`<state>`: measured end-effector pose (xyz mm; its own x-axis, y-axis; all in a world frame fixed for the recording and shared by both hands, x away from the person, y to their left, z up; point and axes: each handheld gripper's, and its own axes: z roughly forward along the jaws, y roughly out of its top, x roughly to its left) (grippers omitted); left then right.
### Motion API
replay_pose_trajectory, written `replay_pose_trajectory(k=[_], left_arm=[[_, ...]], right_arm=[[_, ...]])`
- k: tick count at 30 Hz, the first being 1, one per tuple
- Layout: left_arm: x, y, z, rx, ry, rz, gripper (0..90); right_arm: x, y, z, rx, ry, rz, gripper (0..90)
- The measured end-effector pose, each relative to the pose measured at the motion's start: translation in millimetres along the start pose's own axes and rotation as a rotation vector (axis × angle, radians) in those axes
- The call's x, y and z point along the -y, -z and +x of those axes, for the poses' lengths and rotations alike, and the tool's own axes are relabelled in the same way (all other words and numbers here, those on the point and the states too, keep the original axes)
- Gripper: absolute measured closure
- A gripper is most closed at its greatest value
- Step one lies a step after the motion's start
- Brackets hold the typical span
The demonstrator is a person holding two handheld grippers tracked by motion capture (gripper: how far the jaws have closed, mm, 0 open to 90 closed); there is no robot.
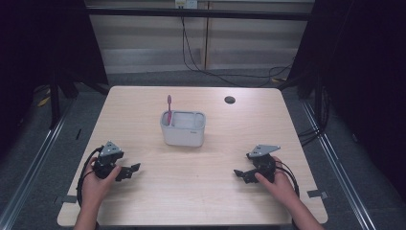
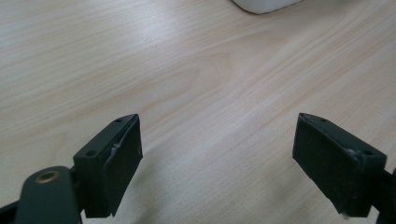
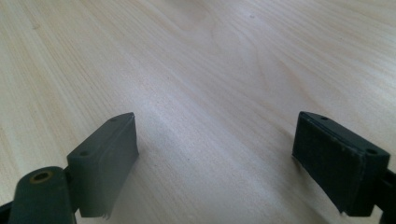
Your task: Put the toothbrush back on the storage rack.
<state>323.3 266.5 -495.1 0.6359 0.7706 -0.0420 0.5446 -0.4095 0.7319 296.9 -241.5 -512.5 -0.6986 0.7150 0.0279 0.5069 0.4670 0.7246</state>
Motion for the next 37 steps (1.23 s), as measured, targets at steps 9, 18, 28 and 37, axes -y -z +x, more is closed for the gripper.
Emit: replay_pose_trajectory(k=[9,18,28,37], left_arm=[[2.2,-2.2,0.2,-0.003,-0.022,0.015,15.8],[4.3,-5.5,-0.7,0.001,-0.034,0.037,15.7],[6.9,-9.3,-1.2,0.005,-0.045,0.044,14.8],[8.0,-9.1,-1.0,0.008,-0.047,0.037,14.6]], right_arm=[[0.0,0.0,0.0,0.000,0.000,0.000,13.4],[0.0,0.0,0.0,0.000,0.000,0.000,13.4],[0.0,0.0,0.0,0.000,0.000,0.000,13.4],[0.0,0.0,0.0,0.000,0.000,0.000,13.4]])
